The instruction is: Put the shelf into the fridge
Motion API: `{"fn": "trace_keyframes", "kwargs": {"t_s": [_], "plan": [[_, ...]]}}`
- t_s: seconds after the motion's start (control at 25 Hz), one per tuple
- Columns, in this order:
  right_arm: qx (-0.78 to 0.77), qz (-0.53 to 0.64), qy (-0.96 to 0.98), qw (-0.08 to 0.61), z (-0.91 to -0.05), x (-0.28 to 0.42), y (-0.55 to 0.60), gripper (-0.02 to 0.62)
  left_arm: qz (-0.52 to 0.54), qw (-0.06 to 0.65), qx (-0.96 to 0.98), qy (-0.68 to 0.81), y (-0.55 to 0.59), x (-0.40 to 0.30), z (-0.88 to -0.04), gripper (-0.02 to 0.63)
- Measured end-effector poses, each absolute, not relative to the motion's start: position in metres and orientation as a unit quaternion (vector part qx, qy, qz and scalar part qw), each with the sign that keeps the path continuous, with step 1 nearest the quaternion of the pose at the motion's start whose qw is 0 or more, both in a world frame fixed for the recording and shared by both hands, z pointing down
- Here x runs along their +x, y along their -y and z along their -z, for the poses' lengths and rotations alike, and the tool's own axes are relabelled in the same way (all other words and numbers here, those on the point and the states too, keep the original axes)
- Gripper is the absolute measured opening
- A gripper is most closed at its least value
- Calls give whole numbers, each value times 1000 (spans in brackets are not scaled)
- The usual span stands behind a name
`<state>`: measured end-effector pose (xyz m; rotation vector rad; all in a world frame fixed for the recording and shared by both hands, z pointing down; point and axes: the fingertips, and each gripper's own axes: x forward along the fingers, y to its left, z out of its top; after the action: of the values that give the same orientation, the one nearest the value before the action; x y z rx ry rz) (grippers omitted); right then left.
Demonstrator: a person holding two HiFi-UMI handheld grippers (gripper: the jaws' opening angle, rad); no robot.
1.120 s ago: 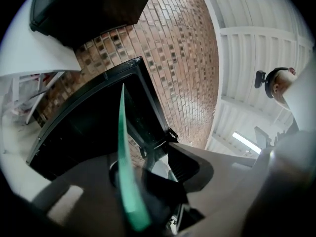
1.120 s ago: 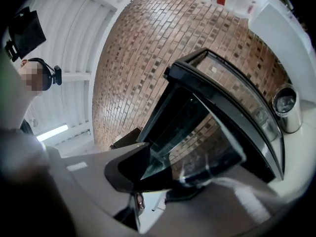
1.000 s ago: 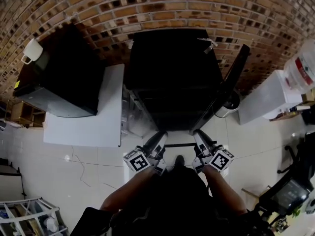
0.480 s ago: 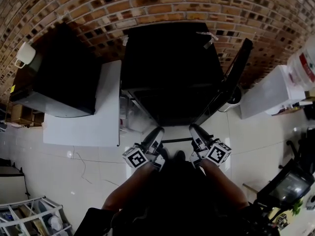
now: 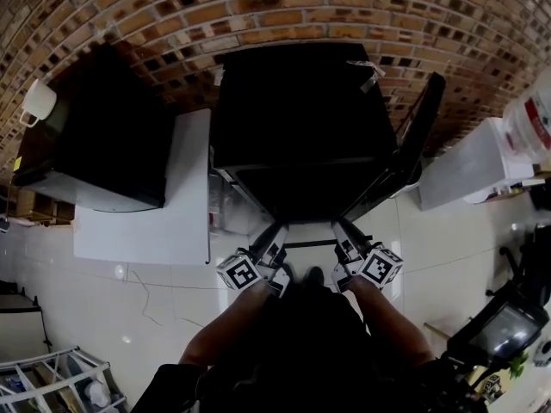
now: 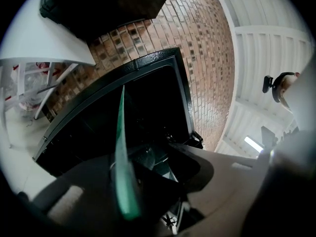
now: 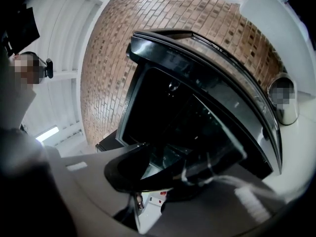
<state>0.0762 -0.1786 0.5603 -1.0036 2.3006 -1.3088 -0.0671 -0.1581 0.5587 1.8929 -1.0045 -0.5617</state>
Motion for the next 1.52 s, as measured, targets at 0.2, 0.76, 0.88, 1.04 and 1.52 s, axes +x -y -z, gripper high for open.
{"fn": "trace_keyframes", "kwargs": {"t_s": [0.2,0.76,0.88,1.04,1.52], "plan": [[-357,460,-798,155,-571,76,193,103,233,446,766,401,174,-67,-571,89],[-386,440,-795,156,-581,72,221,104,246,451,757,405,204,-77,-581,81],[-401,431,-794,152,-582,71,228,109,257,457,749,406,212,-79,-582,74],[-416,427,-788,152,-582,73,237,117,267,466,738,409,221,-78,-584,67],[-416,456,-772,149,-585,70,212,147,293,480,715,415,238,-81,-588,51]]}}
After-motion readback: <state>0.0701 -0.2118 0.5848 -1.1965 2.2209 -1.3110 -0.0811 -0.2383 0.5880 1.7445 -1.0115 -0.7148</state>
